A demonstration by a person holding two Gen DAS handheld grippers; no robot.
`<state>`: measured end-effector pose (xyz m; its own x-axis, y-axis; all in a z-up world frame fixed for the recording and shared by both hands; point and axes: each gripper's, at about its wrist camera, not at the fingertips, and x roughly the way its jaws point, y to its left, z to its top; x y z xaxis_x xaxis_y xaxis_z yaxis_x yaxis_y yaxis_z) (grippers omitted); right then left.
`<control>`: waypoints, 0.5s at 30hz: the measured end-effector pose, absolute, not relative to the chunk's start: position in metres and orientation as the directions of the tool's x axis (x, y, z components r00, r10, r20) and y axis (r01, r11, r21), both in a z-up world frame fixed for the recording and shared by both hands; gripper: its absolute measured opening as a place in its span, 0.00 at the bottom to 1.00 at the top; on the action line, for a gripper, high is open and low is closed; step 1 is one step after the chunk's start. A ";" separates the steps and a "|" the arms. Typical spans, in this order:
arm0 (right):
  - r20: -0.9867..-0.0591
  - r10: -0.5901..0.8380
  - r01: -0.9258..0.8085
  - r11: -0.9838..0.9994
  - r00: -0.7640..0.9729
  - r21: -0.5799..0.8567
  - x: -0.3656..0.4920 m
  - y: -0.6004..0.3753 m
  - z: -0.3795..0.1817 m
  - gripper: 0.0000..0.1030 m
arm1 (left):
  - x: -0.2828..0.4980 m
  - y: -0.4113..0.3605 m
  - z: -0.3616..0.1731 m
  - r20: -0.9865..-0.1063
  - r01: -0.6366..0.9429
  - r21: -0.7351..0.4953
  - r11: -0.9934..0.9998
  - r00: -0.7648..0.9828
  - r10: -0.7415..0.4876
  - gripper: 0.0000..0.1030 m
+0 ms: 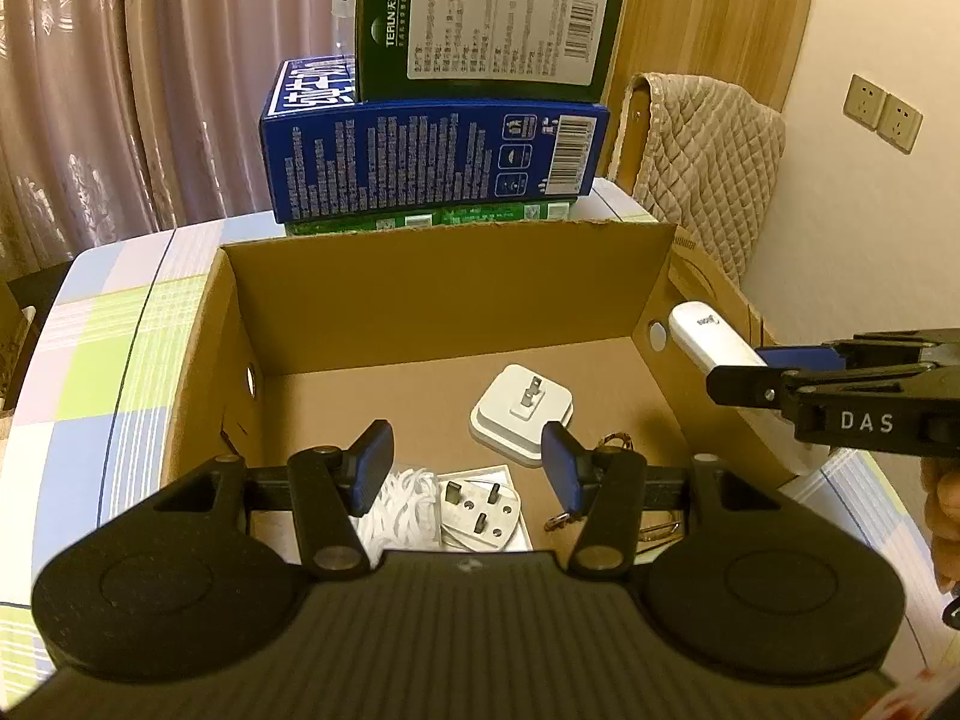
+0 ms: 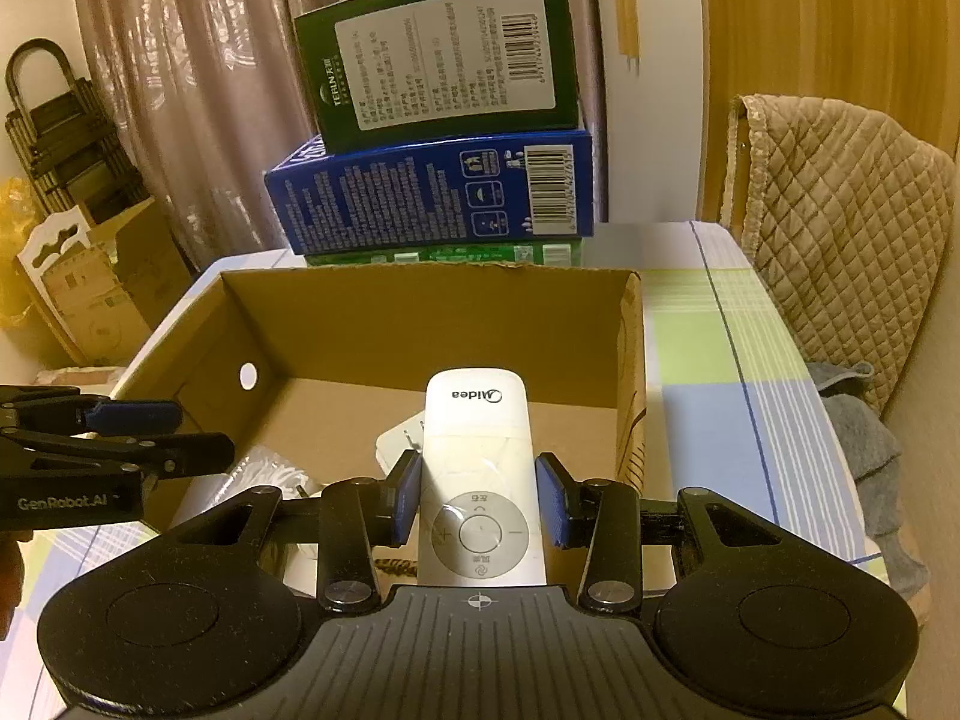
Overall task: Organize rigid objects
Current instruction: 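Open right gripper to drop the remote into the box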
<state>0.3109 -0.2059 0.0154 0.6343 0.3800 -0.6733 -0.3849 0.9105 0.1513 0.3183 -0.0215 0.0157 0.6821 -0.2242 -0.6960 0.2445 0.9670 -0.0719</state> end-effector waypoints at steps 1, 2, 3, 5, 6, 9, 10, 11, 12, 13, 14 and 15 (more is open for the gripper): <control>-0.673 0.380 -0.382 0.911 0.635 0.154 0.311 -0.206 0.015 0.37 | 0.319 -0.022 0.016 -0.696 0.244 -0.072 0.967 0.682 -0.224 0.48; -0.670 0.382 -0.380 0.911 0.637 0.158 0.311 -0.206 0.015 0.37 | 0.318 -0.022 0.017 -0.695 0.244 -0.070 0.967 0.683 -0.223 0.48; -0.667 0.388 -0.384 0.909 0.636 0.163 0.311 -0.207 0.016 0.37 | 0.318 -0.022 0.017 -0.695 0.243 -0.069 0.968 0.684 -0.222 0.48; -0.664 0.396 -0.391 0.905 0.635 0.166 0.310 -0.207 0.018 0.37 | 0.316 -0.021 0.019 -0.692 0.240 -0.072 0.968 0.687 -0.222 0.48; -0.659 0.398 -0.395 0.904 0.638 0.164 0.308 -0.208 0.020 0.37 | 0.314 -0.020 0.021 -0.689 0.238 -0.072 0.968 0.690 -0.221 0.48; -0.650 0.396 -0.397 0.905 0.649 0.155 0.300 -0.210 0.028 0.37 | 0.306 -0.019 0.027 -0.680 0.236 -0.077 0.969 0.698 -0.224 0.48; -0.646 0.397 -0.395 0.905 0.652 0.157 0.297 -0.211 0.031 0.37 | 0.302 -0.018 0.030 -0.676 0.233 -0.079 0.969 0.702 -0.224 0.48; -0.642 0.396 -0.391 0.907 0.657 0.158 0.293 -0.213 0.034 0.37 | 0.298 -0.017 0.032 -0.672 0.230 -0.082 0.970 0.705 -0.224 0.48; -0.637 0.396 -0.387 0.908 0.661 0.162 0.288 -0.214 0.038 0.37 | 0.293 -0.017 0.035 -0.668 0.227 -0.083 0.970 0.710 -0.223 0.48; -0.632 0.400 -0.384 0.907 0.664 0.171 0.283 -0.216 0.042 0.37 | 0.288 -0.016 0.038 -0.665 0.224 -0.085 0.971 0.713 -0.222 0.48; -0.627 0.404 -0.382 0.907 0.666 0.179 0.277 -0.217 0.046 0.38 | 0.282 -0.015 0.041 -0.661 0.218 -0.086 0.972 0.718 -0.220 0.48; -0.622 0.409 -0.383 0.905 0.668 0.185 0.270 -0.218 0.050 0.38 | 0.275 -0.014 0.044 -0.658 0.214 -0.086 0.973 0.721 -0.217 0.48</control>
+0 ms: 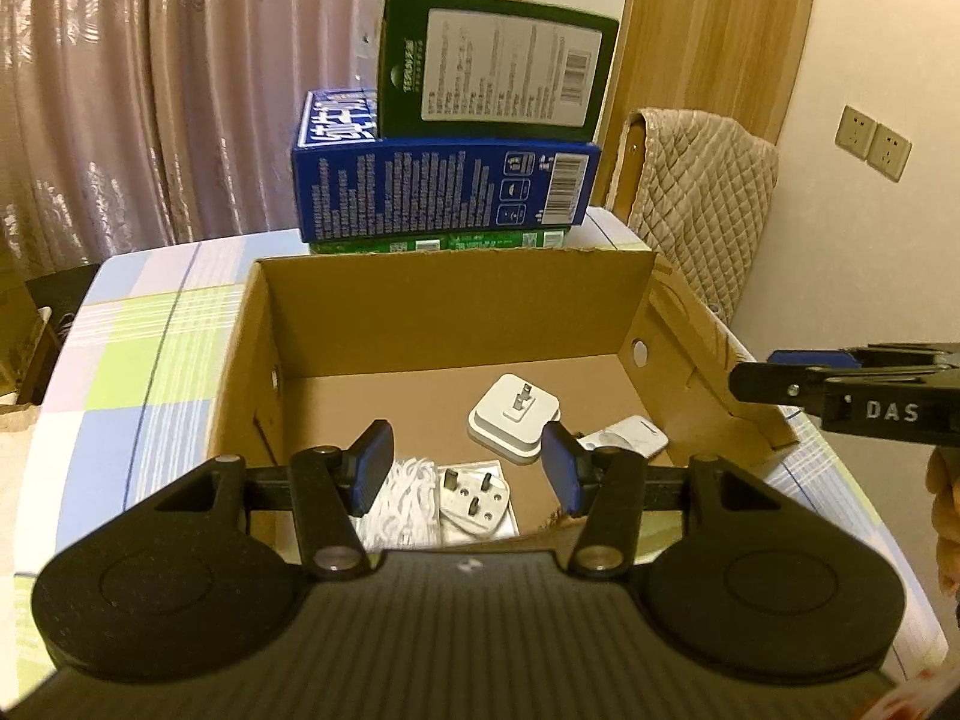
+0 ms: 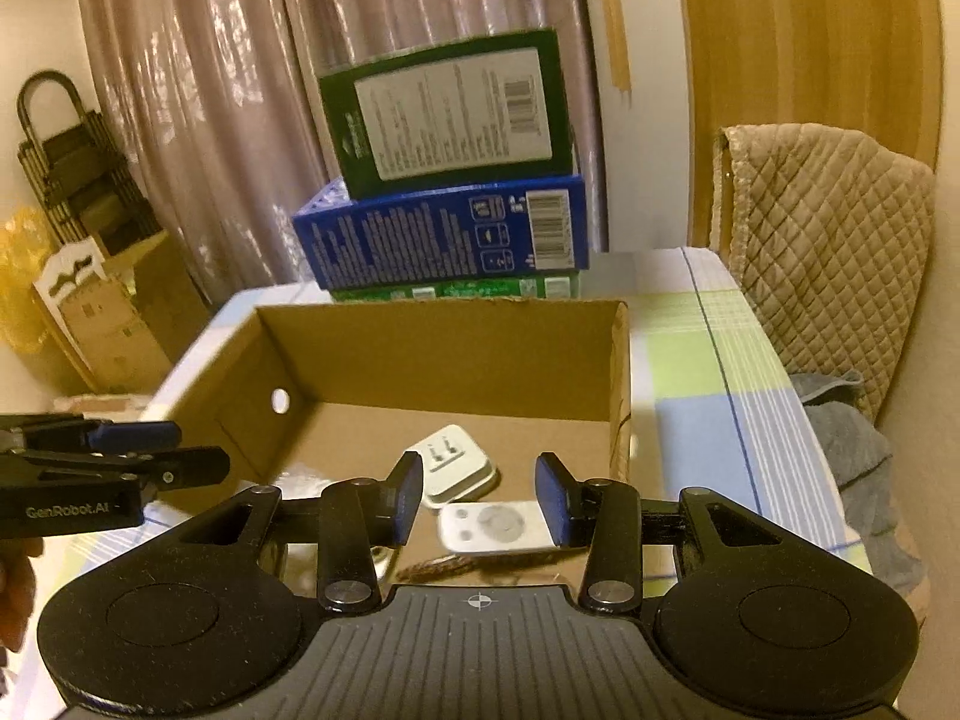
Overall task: Organize rigid objects
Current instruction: 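Open right gripper to drop the remote into the box, then move both grippers back to the red figurine and green spool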
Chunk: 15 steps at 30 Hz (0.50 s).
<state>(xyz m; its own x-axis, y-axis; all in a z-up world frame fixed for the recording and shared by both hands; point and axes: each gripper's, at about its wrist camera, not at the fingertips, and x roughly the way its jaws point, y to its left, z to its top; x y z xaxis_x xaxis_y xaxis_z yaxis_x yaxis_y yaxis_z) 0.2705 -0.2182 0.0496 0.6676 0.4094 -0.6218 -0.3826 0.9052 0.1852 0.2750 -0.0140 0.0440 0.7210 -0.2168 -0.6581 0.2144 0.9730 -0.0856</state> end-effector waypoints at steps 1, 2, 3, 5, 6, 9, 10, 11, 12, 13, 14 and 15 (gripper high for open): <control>-0.617 0.415 -0.387 0.903 0.668 0.188 0.262 -0.219 0.053 0.38 | 0.267 -0.013 0.047 -0.655 0.211 -0.084 0.974 0.725 -0.213 0.48; -0.613 0.419 -0.391 0.901 0.670 0.189 0.254 -0.219 0.057 0.38 | 0.259 -0.013 0.050 -0.651 0.207 -0.082 0.975 0.730 -0.209 0.48; -0.609 0.424 -0.396 0.899 0.670 0.189 0.244 -0.220 0.060 0.38 | 0.252 -0.012 0.052 -0.648 0.205 -0.080 0.976 0.733 -0.207 0.48; -0.607 0.428 -0.401 0.896 0.670 0.189 0.226 -0.221 0.064 0.39 | 0.236 -0.010 0.056 -0.644 0.194 -0.081 0.978 0.739 -0.200 0.48; -0.607 0.429 -0.400 0.896 0.669 0.192 0.218 -0.223 0.065 0.40 | 0.227 -0.008 0.057 -0.643 0.185 -0.090 0.979 0.739 -0.199 0.48; -0.616 0.429 -0.387 0.898 0.661 0.209 0.194 -0.228 0.065 0.43 | 0.202 -0.005 0.058 -0.647 0.167 -0.106 0.980 0.737 -0.195 0.48; -0.621 0.427 -0.381 0.899 0.657 0.215 0.186 -0.230 0.064 0.44 | 0.196 -0.005 0.058 -0.649 0.164 -0.107 0.981 0.736 -0.194 0.48; -0.625 0.426 -0.376 0.900 0.654 0.220 0.179 -0.233 0.064 0.45 | 0.186 -0.004 0.058 -0.650 0.160 -0.107 0.981 0.735 -0.191 0.48; -0.628 0.428 -0.375 0.899 0.650 0.224 0.171 -0.235 0.064 0.46 | 0.178 -0.004 0.058 -0.649 0.155 -0.104 0.982 0.738 -0.185 0.48; -0.629 0.429 -0.377 0.899 0.648 0.224 0.163 -0.236 0.064 0.47 | 0.169 -0.003 0.058 -0.651 0.147 -0.101 0.984 0.738 -0.177 0.48; -0.632 0.426 -0.375 0.900 0.647 0.223 0.155 -0.238 0.063 0.48 | 0.161 -0.003 0.057 -0.654 0.141 -0.100 0.985 0.737 -0.172 0.48; -0.636 0.424 -0.372 0.901 0.645 0.223 0.147 -0.240 0.063 0.49 | 0.154 -0.003 0.055 -0.655 0.135 -0.102 0.986 0.737 -0.169 0.48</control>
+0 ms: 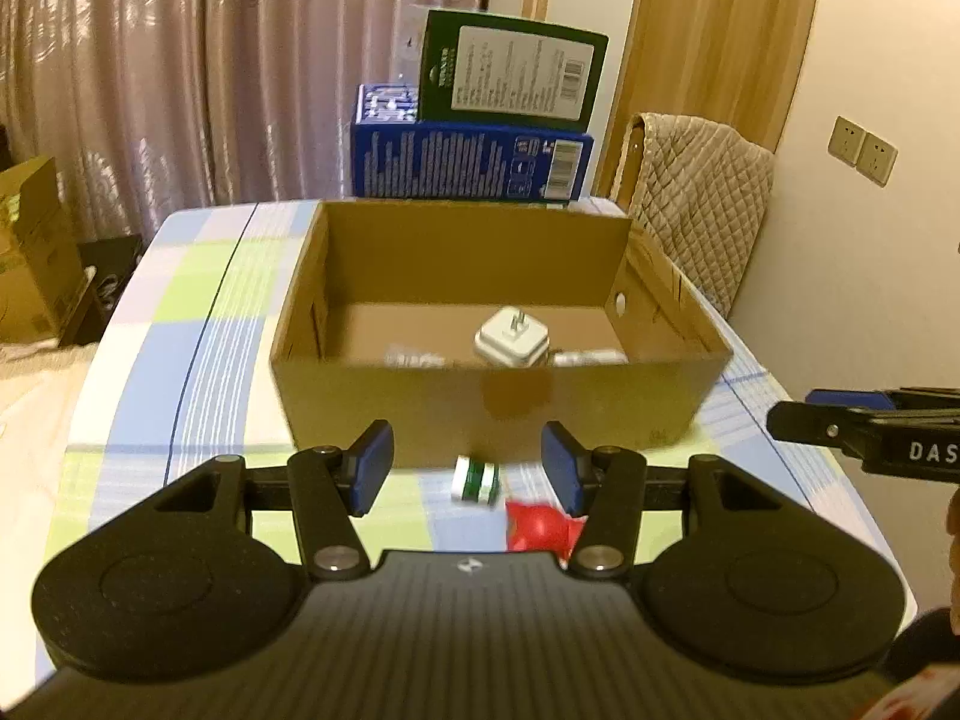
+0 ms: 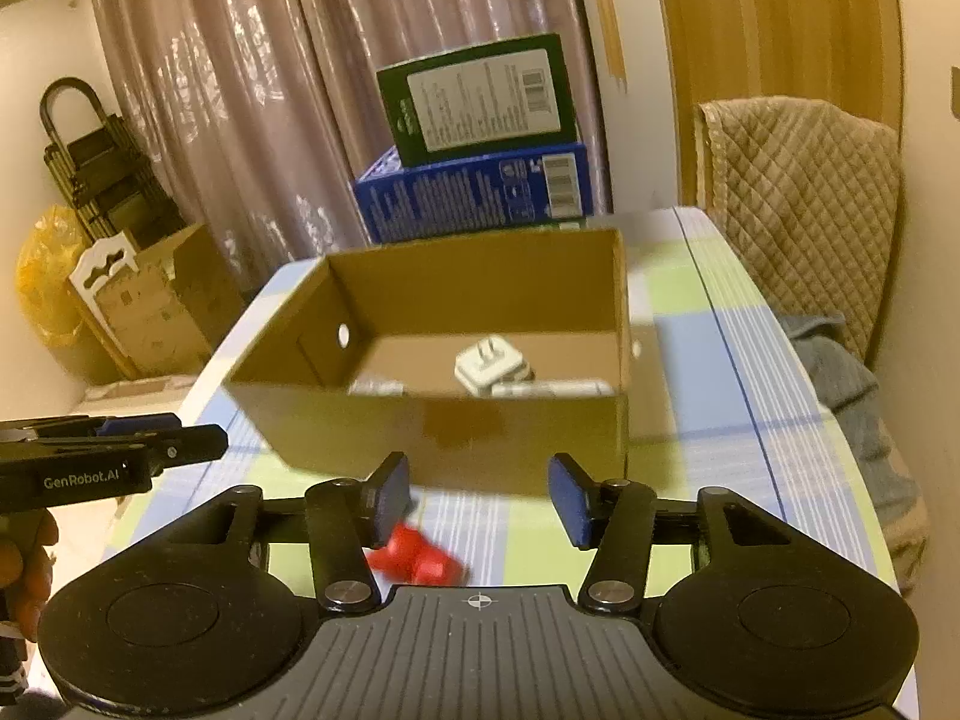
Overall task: Organize rigid objects
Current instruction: 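Move both grippers back to the red figurine and green spool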
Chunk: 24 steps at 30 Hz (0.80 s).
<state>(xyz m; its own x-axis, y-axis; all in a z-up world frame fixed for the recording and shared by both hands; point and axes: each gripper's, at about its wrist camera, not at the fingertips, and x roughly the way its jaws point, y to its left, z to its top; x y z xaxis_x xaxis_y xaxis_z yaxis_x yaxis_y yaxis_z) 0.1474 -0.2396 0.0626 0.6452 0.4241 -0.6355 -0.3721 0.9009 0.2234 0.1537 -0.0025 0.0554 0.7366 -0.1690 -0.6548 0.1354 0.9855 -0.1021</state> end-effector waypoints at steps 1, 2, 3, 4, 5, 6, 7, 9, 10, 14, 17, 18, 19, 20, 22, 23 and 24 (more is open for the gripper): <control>-0.638 0.424 -0.367 0.901 0.643 0.230 0.139 -0.242 0.061 0.50 | 0.146 -0.002 0.054 -0.656 0.128 -0.103 0.986 0.736 -0.164 0.48; -0.640 0.425 -0.361 0.902 0.640 0.238 0.131 -0.244 0.059 0.51 | 0.138 -0.001 0.052 -0.659 0.119 -0.101 0.988 0.736 -0.156 0.48; -0.645 0.425 -0.354 0.902 0.635 0.246 0.124 -0.246 0.058 0.51 | 0.130 -0.001 0.051 -0.660 0.110 -0.099 0.989 0.737 -0.148 0.48; -0.650 0.424 -0.346 0.904 0.631 0.253 0.116 -0.248 0.056 0.52 | 0.122 0.000 0.050 -0.661 0.100 -0.099 0.990 0.737 -0.141 0.48; -0.652 0.423 -0.341 0.904 0.629 0.258 0.109 -0.249 0.055 0.53 | 0.114 0.001 0.049 -0.664 0.089 -0.104 0.991 0.736 -0.136 0.48; -0.653 0.425 -0.340 0.903 0.627 0.262 0.102 -0.250 0.053 0.53 | 0.107 0.002 0.048 -0.666 0.080 -0.109 0.991 0.734 -0.133 0.48; -0.653 0.427 -0.341 0.903 0.626 0.262 0.093 -0.251 0.051 0.53 | 0.099 0.004 0.047 -0.669 0.070 -0.115 0.991 0.732 -0.129 0.48; -0.655 0.425 -0.345 0.903 0.625 0.257 0.079 -0.252 0.049 0.54 | 0.085 0.006 0.046 -0.674 0.051 -0.118 0.992 0.729 -0.118 0.48; -0.656 0.423 -0.345 0.904 0.626 0.254 0.072 -0.252 0.047 0.54 | 0.078 0.007 0.045 -0.675 0.042 -0.119 0.992 0.729 -0.112 0.48; -0.658 0.423 -0.342 0.904 0.623 0.258 0.051 -0.253 0.040 0.56 | 0.053 0.012 0.045 -0.677 0.018 -0.133 0.991 0.728 -0.104 0.48; -0.666 0.428 -0.342 0.901 0.611 0.266 0.038 -0.253 0.035 0.56 | 0.041 0.012 0.044 -0.680 0.013 -0.125 0.992 0.727 -0.095 0.48; -0.669 0.430 -0.342 0.901 0.607 0.268 0.036 -0.253 0.033 0.56 | 0.038 0.012 0.043 -0.681 0.014 -0.130 0.991 0.725 -0.099 0.48; -0.670 0.430 -0.342 0.900 0.605 0.270 0.034 -0.253 0.032 0.57 | 0.036 0.011 0.043 -0.682 0.015 -0.132 0.991 0.724 -0.101 0.48; -0.671 0.430 -0.341 0.900 0.604 0.270 0.034 -0.253 0.031 0.57 | 0.033 0.011 0.042 -0.684 0.014 -0.130 0.991 0.723 -0.100 0.48; -0.671 0.431 -0.340 0.900 0.603 0.272 0.031 -0.253 0.031 0.57 | 0.029 0.011 0.040 -0.686 0.014 -0.132 0.991 0.720 -0.102 0.48; -0.671 0.431 -0.340 0.900 0.603 0.272 0.031 -0.253 0.032 0.57 | 0.028 0.012 0.039 -0.688 0.013 -0.134 0.991 0.718 -0.102 0.48; -0.670 0.432 -0.341 0.900 0.603 0.273 0.030 -0.252 0.032 0.57 | 0.028 0.012 0.039 -0.689 0.011 -0.133 0.991 0.717 -0.101 0.48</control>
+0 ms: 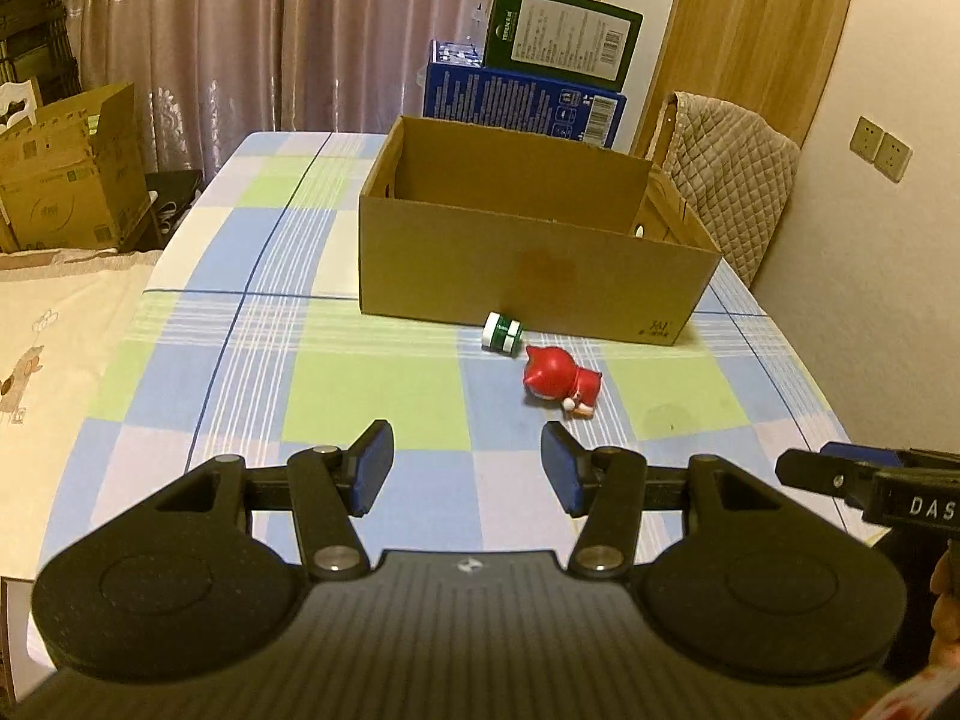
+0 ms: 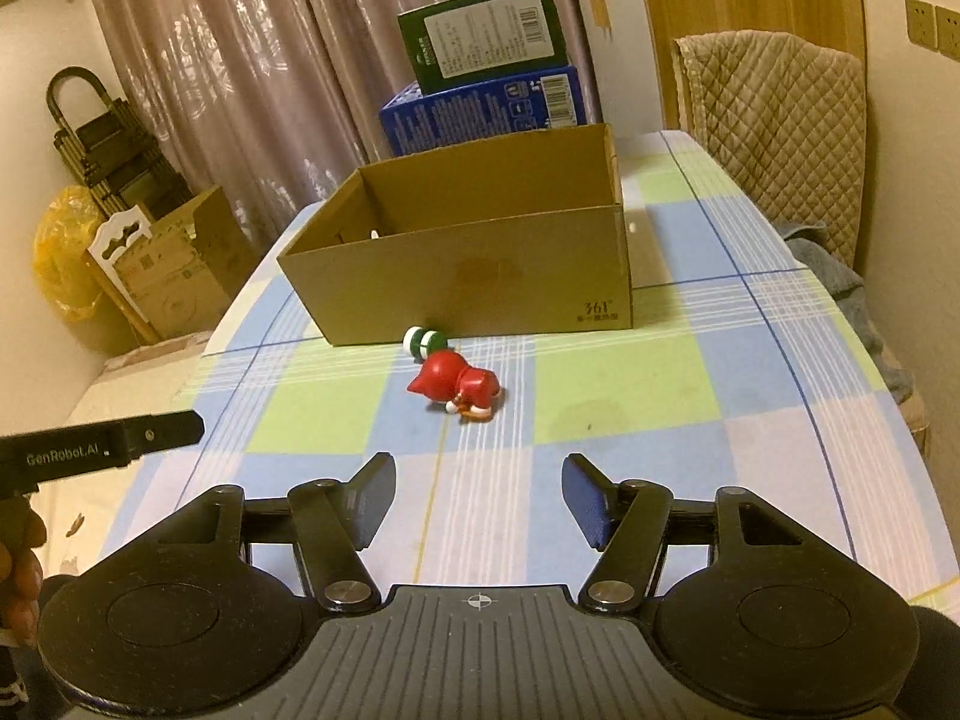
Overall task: Organize rigid objects
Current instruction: 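Move both grippers back to the red figurine and green spool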
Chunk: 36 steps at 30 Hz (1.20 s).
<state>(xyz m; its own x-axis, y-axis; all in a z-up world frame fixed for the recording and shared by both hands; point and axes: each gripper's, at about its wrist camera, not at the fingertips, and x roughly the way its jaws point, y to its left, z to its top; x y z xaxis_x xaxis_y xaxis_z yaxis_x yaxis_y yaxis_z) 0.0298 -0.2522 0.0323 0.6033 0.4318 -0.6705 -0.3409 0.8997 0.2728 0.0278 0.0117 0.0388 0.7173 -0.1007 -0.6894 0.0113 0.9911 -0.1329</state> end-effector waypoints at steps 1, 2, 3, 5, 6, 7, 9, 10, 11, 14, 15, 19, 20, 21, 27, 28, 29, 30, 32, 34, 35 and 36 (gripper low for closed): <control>-0.669 0.433 -0.342 0.899 0.604 0.273 0.029 -0.252 0.033 0.57 | 0.026 0.012 0.038 -0.690 0.011 -0.133 0.991 0.716 -0.100 0.48; -0.668 0.433 -0.342 0.899 0.605 0.273 0.029 -0.251 0.034 0.57 | 0.025 0.013 0.038 -0.691 0.011 -0.135 0.991 0.715 -0.102 0.48; -0.667 0.433 -0.343 0.899 0.606 0.272 0.029 -0.251 0.034 0.57 | 0.024 0.013 0.037 -0.691 0.011 -0.137 0.990 0.715 -0.104 0.48; -0.666 0.434 -0.345 0.899 0.606 0.271 0.029 -0.249 0.036 0.58 | 0.023 0.013 0.037 -0.691 0.013 -0.135 0.991 0.716 -0.103 0.48; -0.666 0.435 -0.347 0.898 0.606 0.271 0.029 -0.249 0.036 0.58 | 0.022 0.013 0.037 -0.690 0.014 -0.134 0.991 0.716 -0.104 0.48; -0.666 0.435 -0.348 0.898 0.606 0.271 0.029 -0.248 0.036 0.58 | 0.022 0.013 0.037 -0.690 0.014 -0.136 0.991 0.716 -0.105 0.48; -0.665 0.435 -0.350 0.898 0.607 0.267 0.029 -0.247 0.036 0.58 | 0.022 0.014 0.037 -0.690 0.012 -0.137 0.990 0.716 -0.104 0.48; -0.665 0.434 -0.351 0.898 0.607 0.265 0.029 -0.247 0.036 0.58 | 0.022 0.014 0.037 -0.690 0.012 -0.137 0.990 0.716 -0.104 0.48; -0.665 0.434 -0.352 0.898 0.608 0.264 0.029 -0.247 0.035 0.58 | 0.023 0.014 0.037 -0.690 0.011 -0.137 0.991 0.717 -0.103 0.48; -0.668 0.432 -0.354 0.898 0.605 0.260 0.030 -0.246 0.033 0.58 | 0.026 0.015 0.036 -0.690 0.008 -0.138 0.990 0.717 -0.102 0.48; -0.669 0.431 -0.355 0.898 0.605 0.258 0.031 -0.246 0.032 0.58 | 0.027 0.016 0.036 -0.690 0.007 -0.137 0.991 0.717 -0.101 0.48; -0.676 0.426 -0.356 0.900 0.602 0.250 0.035 -0.246 0.028 0.58 | 0.030 0.017 0.036 -0.688 0.008 -0.132 0.991 0.719 -0.098 0.48; -0.677 0.425 -0.355 0.901 0.601 0.249 0.036 -0.246 0.027 0.58 | 0.031 0.018 0.036 -0.688 0.008 -0.131 0.991 0.719 -0.097 0.48; -0.679 0.424 -0.355 0.901 0.600 0.249 0.037 -0.245 0.026 0.58 | 0.033 0.019 0.036 -0.688 0.008 -0.130 0.992 0.720 -0.096 0.48; -0.701 0.420 -0.353 0.902 0.577 0.250 0.044 -0.243 0.016 0.58 | 0.045 0.020 0.031 -0.694 0.006 -0.126 0.992 0.713 -0.093 0.48; -0.704 0.420 -0.352 0.902 0.573 0.251 0.045 -0.243 0.015 0.58 | 0.047 0.020 0.030 -0.696 0.008 -0.125 0.992 0.712 -0.094 0.48; -0.706 0.420 -0.352 0.902 0.571 0.252 0.046 -0.242 0.013 0.58 | 0.048 0.020 0.029 -0.698 0.011 -0.124 0.992 0.710 -0.095 0.48; -0.708 0.419 -0.351 0.902 0.568 0.253 0.048 -0.242 0.012 0.58 | 0.050 0.019 0.028 -0.699 0.014 -0.123 0.992 0.709 -0.097 0.48; -0.712 0.419 -0.350 0.902 0.563 0.254 0.050 -0.240 0.009 0.58 | 0.053 0.018 0.025 -0.701 0.019 -0.121 0.992 0.706 -0.099 0.48; -0.717 0.417 -0.349 0.902 0.558 0.253 0.053 -0.240 0.006 0.59 | 0.056 0.017 0.024 -0.703 0.023 -0.119 0.993 0.704 -0.100 0.48; -0.720 0.416 -0.348 0.903 0.556 0.253 0.054 -0.240 0.005 0.59 | 0.057 0.017 0.023 -0.703 0.025 -0.118 0.993 0.704 -0.101 0.48; -0.722 0.415 -0.348 0.903 0.553 0.252 0.055 -0.239 0.004 0.59 | 0.059 0.017 0.021 -0.705 0.026 -0.118 0.993 0.702 -0.102 0.48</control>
<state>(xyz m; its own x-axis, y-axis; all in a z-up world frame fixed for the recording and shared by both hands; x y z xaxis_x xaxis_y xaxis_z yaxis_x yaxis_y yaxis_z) 0.0551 -0.2390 0.0038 0.5534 0.4145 -0.7225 -0.3478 0.9031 0.2518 0.0591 0.0169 0.0214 0.7019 -0.1019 -0.7050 0.0261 0.9927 -0.1175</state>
